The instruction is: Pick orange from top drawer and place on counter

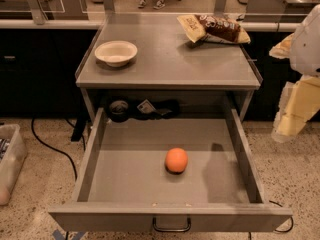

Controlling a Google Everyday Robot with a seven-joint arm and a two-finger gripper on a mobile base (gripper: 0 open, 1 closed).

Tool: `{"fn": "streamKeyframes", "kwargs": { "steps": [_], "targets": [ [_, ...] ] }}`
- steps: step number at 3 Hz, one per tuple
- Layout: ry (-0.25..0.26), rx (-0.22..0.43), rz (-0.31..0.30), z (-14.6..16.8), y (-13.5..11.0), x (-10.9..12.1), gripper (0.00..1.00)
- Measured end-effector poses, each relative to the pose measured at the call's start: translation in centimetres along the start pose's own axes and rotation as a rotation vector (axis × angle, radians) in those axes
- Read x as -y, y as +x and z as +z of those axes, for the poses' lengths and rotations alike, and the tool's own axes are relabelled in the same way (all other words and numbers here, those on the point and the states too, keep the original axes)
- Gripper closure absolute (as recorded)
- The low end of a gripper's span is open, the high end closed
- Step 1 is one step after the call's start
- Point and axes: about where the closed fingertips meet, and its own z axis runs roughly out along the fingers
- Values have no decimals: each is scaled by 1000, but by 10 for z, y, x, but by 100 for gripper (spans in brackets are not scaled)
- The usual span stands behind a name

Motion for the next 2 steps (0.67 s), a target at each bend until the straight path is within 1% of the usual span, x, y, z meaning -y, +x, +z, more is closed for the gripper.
{"fn": "streamKeyframes", "kwargs": {
  "steps": [1,2],
  "targets": [
    [2,2,0,0,0,0,0],
    [-23,49,-16,20,1,-3,0]
  ]
}}
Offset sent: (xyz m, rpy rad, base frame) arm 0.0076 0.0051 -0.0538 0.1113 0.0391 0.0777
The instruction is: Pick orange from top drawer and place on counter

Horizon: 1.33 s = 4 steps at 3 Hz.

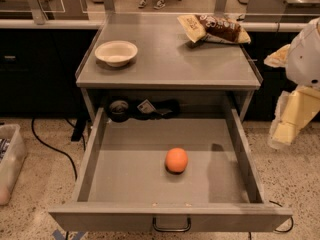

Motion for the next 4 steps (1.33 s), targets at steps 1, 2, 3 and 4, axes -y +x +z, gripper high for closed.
{"fn": "streamKeyframes", "kwargs": {
  "steps": [1,2,3,4],
  "targets": [
    [-56,63,-5,44,3,-11,0],
    [-109,98,-7,92,0,-23,0],
    [-147,113,-58,169,-35,-42,0],
    [-140,105,-65,168,-36,-44,0]
  ]
}}
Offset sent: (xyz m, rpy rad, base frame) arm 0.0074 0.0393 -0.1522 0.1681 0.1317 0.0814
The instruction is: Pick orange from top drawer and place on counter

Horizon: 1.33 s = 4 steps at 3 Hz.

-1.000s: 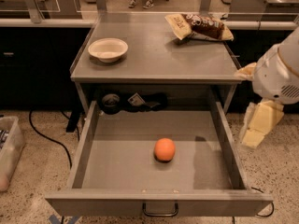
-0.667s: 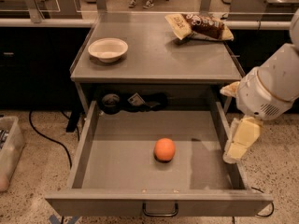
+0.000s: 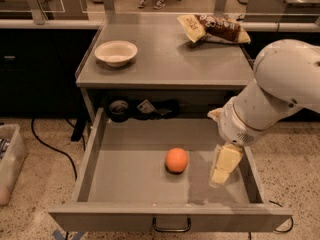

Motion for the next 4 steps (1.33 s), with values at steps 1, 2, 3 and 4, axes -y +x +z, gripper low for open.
{"fn": "streamKeyframes", "kwargs": {
  "steps": [1,2,3,4],
  "targets": [
    [13,7,-18,12,-11,2,0],
    [22,22,-43,32,-27,6,0],
    [29,26,-58,58,-41,10,0],
    [-9,24,-49,93,-42,9,0]
  ]
}}
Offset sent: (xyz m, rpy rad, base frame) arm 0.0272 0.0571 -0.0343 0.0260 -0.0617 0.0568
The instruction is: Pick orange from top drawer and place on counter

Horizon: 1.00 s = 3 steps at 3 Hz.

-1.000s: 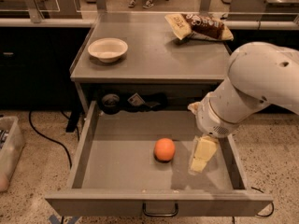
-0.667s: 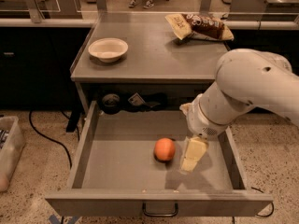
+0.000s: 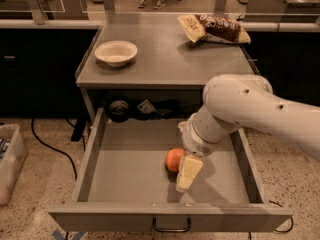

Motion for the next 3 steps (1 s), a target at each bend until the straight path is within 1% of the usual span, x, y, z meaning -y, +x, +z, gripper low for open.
{"fn": "streamKeyframes", "kwargs": {
  "steps": [1,2,3],
  "targets": [
    [-40,-12,16,31,7,-1,0],
    [-84,-19,54,60,18,-4,0],
    [-78,-17,54,61,17,-1,0]
  ]
}}
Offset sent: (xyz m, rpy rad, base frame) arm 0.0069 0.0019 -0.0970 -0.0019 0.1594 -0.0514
